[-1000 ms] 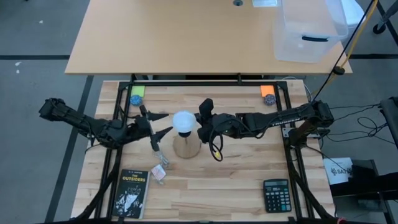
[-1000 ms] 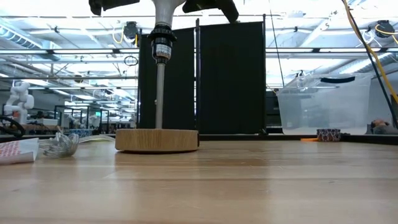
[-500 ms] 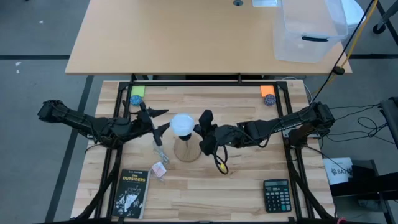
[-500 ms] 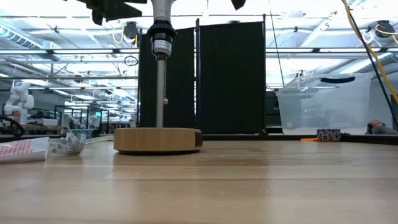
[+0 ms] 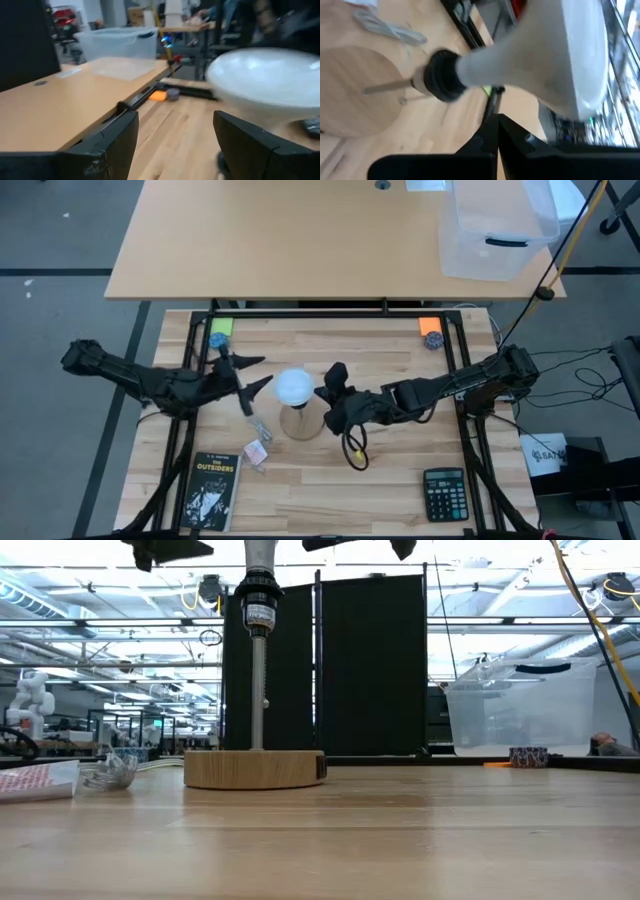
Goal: Screw lightbulb
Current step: Insert the lightbulb on the lamp
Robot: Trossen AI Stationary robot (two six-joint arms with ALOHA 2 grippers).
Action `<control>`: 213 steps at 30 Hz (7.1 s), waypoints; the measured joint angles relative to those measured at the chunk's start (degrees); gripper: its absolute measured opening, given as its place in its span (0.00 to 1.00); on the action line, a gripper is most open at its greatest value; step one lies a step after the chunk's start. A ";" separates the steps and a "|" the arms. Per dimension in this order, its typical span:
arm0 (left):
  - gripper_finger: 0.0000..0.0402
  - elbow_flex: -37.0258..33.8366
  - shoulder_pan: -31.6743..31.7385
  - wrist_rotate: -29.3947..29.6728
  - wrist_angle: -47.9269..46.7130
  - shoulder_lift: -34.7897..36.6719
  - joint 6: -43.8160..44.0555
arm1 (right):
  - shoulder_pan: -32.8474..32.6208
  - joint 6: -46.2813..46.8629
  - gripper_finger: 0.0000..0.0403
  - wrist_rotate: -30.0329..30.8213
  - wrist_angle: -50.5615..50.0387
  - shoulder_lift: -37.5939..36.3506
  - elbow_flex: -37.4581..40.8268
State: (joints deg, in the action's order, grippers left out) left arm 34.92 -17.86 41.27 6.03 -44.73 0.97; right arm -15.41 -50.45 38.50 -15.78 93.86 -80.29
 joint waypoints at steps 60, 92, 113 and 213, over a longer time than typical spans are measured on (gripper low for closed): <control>0.66 0.00 -4.01 6.78 5.12 -0.92 -3.05 | -4.22 -4.92 0.00 5.08 4.72 0.04 0.00; 0.66 0.00 -6.60 0.77 9.02 -4.42 -3.41 | 0.47 -14.79 0.00 7.96 12.32 0.04 0.00; 0.66 0.00 -2.64 6.11 6.20 -4.61 -1.92 | -3.81 -13.50 0.00 6.20 11.53 -0.08 0.00; 0.66 -0.02 -14.67 9.54 -0.59 1.61 -5.85 | 2.61 10.25 0.00 2.14 -6.07 -0.47 0.03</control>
State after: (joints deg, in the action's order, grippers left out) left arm 34.89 -32.54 50.80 5.44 -43.12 -4.87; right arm -12.80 -40.19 40.65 -21.85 93.39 -80.26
